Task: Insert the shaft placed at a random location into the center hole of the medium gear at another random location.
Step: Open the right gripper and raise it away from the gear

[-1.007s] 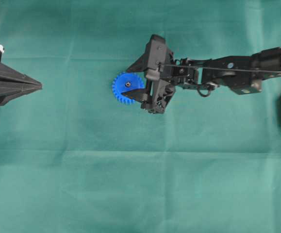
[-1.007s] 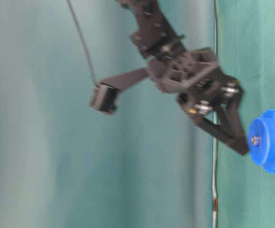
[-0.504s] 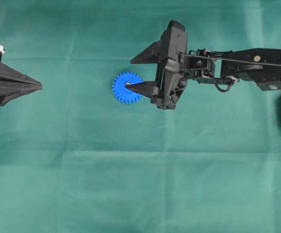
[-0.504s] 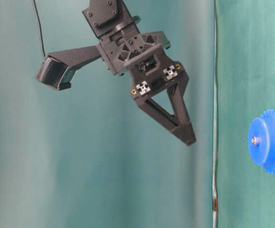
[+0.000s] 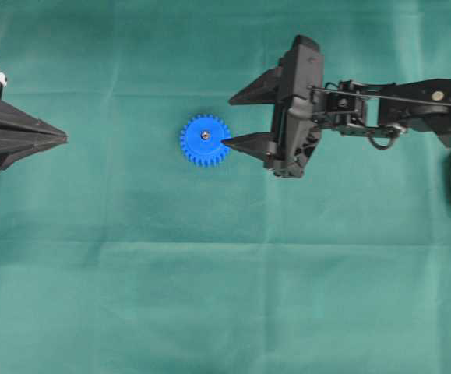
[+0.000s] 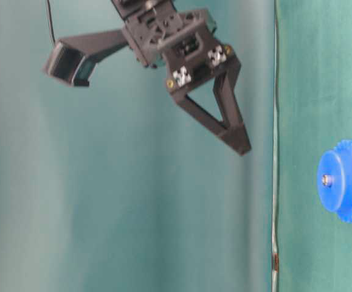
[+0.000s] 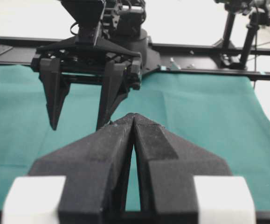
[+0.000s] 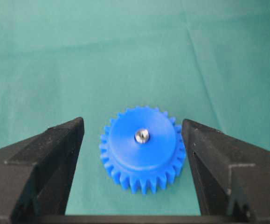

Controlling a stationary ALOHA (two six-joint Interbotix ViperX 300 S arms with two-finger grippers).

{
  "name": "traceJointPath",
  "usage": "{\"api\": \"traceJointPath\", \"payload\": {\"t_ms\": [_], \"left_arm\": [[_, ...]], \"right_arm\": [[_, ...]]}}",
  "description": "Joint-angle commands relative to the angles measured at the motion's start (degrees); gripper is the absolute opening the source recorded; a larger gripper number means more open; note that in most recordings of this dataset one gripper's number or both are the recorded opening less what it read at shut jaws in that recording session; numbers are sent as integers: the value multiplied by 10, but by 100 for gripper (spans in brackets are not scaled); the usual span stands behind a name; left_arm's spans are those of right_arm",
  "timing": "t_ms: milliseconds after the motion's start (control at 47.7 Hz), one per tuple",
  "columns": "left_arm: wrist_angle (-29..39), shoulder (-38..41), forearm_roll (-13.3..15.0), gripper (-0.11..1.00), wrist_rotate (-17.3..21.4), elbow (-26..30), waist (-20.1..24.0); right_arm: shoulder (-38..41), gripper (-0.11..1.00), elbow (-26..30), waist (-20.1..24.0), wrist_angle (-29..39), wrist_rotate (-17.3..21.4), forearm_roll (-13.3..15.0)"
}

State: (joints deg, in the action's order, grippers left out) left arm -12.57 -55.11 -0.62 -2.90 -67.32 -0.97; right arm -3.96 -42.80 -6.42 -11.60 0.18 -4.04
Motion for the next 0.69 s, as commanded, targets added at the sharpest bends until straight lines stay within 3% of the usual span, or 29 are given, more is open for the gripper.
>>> {"api": "traceJointPath", "payload": {"t_ms": [0, 671], "left_arm": [[-4, 2, -1, 0, -1, 13, -1], [-4, 1, -1, 0, -2, 13, -1]], "right_arm": [[-27, 82, -5, 2, -4, 1, 0], [-103, 82, -83, 1, -2, 1, -1]]}}
